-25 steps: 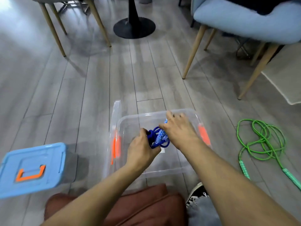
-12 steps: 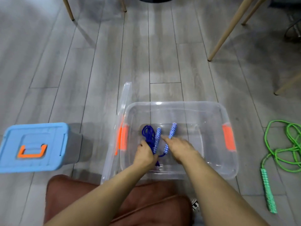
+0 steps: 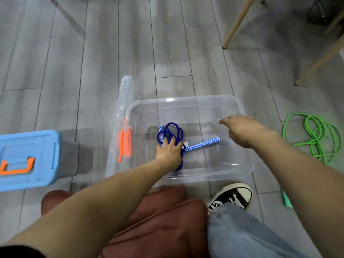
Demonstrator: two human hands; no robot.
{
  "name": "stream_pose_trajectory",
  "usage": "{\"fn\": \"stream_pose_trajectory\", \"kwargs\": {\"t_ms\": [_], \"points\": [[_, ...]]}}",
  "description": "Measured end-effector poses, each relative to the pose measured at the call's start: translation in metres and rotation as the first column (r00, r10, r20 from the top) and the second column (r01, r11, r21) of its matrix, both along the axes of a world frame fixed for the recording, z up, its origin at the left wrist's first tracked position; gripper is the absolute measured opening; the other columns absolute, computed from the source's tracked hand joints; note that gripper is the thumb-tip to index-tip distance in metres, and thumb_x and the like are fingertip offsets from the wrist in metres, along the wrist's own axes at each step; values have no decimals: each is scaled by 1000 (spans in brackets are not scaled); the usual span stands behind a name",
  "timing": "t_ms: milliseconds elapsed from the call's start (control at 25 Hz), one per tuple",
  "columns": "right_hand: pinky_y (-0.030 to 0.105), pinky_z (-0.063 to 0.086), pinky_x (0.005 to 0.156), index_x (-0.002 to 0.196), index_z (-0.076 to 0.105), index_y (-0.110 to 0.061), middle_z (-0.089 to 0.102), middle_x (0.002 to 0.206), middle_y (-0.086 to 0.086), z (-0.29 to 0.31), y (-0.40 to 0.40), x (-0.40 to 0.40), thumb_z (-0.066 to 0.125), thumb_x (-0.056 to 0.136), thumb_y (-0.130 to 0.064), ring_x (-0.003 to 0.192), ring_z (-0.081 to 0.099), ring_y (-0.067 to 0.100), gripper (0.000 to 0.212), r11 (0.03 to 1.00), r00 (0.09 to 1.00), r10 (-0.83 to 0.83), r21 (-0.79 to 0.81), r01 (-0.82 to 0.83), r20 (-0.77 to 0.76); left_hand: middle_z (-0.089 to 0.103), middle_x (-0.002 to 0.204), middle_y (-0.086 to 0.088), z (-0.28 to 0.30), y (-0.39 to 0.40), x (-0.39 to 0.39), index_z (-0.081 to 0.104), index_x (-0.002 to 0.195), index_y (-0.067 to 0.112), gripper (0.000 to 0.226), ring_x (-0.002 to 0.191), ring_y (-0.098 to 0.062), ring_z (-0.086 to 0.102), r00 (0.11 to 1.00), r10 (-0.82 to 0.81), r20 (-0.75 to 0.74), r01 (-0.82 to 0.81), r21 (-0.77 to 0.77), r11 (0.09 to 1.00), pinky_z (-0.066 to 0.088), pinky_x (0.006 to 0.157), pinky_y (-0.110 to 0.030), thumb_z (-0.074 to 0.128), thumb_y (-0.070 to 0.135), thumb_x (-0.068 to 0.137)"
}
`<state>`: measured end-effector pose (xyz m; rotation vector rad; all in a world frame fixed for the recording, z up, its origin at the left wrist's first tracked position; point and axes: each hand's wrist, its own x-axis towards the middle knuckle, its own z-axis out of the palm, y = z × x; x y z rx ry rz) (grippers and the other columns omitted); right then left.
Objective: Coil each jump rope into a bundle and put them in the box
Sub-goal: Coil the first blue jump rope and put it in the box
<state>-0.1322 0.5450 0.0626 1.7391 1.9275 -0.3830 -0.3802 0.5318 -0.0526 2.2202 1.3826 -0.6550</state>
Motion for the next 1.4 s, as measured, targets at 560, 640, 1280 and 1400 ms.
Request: {"fn": "stream_pose_trajectory", "kwargs": {"t_ms": [560, 640, 1280, 1400], "points": [[39, 13, 124, 151, 39, -17, 39, 158, 9, -24, -59, 55, 48, 99, -27, 151, 26, 24, 54, 971, 981, 147, 208, -119, -127, -12, 165, -5, -38, -15, 78, 11, 157, 21, 60, 148, -40, 9, 875, -465, -133, 463, -46, 885, 14, 115, -64, 30, 28, 100], [42, 16, 123, 146, 47, -12, 50, 148, 13, -32, -56, 48, 53, 95, -22, 144, 38, 30, 53, 954, 978, 185, 255, -156, -92, 2, 164, -14, -37, -15, 79, 20, 154, 12, 60, 138, -40, 31, 909, -372, -188, 379, 0, 925, 21, 114, -56, 32, 29, 98], [53, 22, 121, 113, 66, 4, 64, 108, 26, -55, -58, 35, 20, 85, -19, 120, 52, 44, 59, 894, 927, 341, 251, -371, 157, 10, 161, -16, -40, 7, -41, 4, 158, 19, 87, 149, -45, -5, 889, -84, -449, 113, 38, 993, 0, 110, -75, 56, 43, 92], [53, 24, 120, 111, 67, 2, 65, 104, 24, -54, -56, 34, 21, 85, -20, 117, 54, 44, 57, 894, 931, 345, 258, -365, 122, -12, 163, -20, -38, 1, -40, 0, 158, 23, 80, 146, -50, -16, 836, -149, -528, 215, 65, 975, -6, 103, -81, 46, 48, 96]]}}
